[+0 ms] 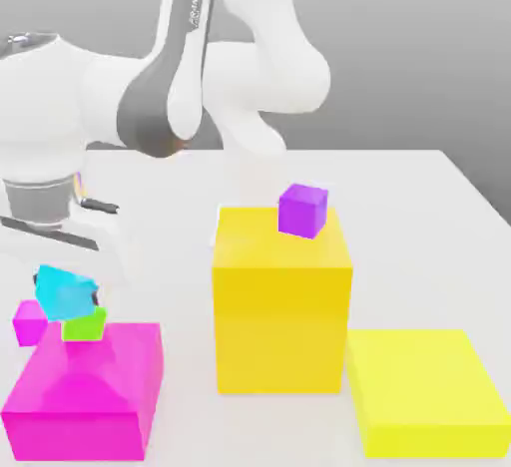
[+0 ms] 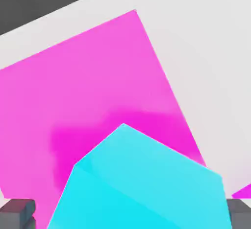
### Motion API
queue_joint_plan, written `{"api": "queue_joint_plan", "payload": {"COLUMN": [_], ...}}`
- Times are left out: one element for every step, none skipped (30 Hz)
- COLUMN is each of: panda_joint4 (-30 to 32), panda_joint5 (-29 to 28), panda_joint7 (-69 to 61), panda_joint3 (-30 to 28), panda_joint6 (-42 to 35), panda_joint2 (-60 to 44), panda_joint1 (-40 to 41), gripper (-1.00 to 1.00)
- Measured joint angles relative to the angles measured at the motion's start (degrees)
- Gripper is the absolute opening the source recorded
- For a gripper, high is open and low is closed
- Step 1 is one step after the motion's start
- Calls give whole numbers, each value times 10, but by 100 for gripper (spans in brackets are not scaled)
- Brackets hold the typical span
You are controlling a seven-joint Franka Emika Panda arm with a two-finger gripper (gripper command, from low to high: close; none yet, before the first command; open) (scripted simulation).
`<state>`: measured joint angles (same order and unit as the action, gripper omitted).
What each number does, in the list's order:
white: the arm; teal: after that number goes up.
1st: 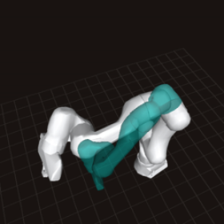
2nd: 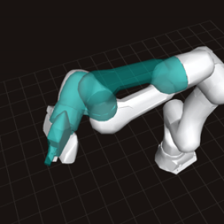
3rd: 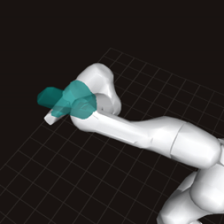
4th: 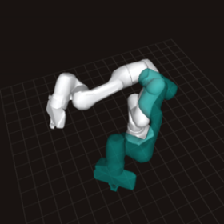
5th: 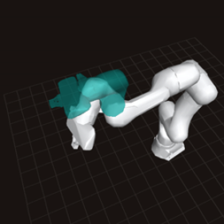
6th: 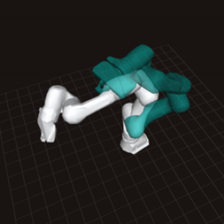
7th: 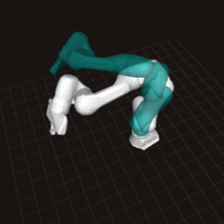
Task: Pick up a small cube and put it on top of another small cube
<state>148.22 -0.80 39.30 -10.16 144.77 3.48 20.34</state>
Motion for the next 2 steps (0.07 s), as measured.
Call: {"api": "queue_joint_plan", "payload": {"panda_joint4": [-4,-9], "panda_joint5": [-4,-8], "panda_joint7": [3,6], "panda_joint3": [1,2], "panda_joint6": [-20,-43], "panda_joint2": [16,34], "panda_joint1": [1,2], "gripper": [100,100]}}
